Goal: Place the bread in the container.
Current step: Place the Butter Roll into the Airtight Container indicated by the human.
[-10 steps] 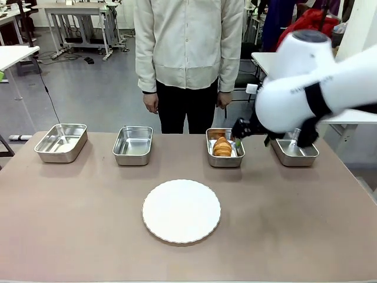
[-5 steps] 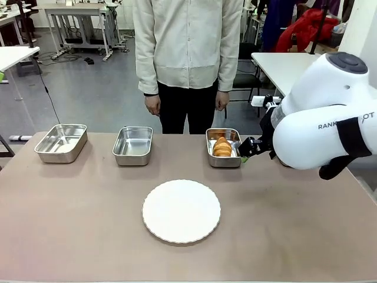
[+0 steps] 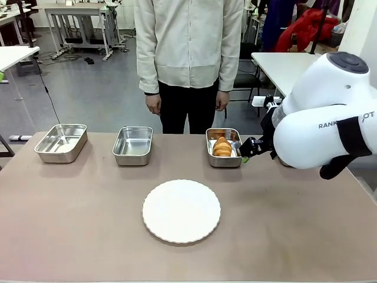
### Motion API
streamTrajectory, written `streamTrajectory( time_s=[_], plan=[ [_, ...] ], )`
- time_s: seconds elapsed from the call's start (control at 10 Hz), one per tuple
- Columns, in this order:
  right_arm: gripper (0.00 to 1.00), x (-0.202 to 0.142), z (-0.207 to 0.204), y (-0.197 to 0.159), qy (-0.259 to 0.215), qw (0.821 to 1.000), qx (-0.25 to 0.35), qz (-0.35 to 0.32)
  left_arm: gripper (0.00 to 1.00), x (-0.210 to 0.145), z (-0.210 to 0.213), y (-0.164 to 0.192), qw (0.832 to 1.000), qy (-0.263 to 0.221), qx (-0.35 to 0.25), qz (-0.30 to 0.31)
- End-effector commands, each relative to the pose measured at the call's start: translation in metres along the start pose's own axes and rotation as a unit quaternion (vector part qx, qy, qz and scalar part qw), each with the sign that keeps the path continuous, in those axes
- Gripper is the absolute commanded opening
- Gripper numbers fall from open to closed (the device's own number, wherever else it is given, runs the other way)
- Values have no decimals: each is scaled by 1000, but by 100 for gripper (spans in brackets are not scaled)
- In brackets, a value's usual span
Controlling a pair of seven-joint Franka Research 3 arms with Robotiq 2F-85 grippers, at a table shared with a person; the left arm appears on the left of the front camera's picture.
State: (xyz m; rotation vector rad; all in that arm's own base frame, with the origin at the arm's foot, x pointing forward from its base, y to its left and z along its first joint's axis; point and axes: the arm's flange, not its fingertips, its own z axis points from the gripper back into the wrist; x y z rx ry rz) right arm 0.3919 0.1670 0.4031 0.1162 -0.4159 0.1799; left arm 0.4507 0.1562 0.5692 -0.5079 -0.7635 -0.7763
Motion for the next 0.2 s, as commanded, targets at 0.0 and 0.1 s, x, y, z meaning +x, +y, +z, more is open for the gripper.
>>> streamTrajectory(
  time_s=[0.0,0.1],
  plan=[
    [100,-1,0,1,-1,1000,0,-4,100,1,1,-2,1000,-2,-4,-5],
    [100,-1,0,1,-1,1000,0,-4,100,1,1,-2,1000,-2,-4,-5]
  ],
)
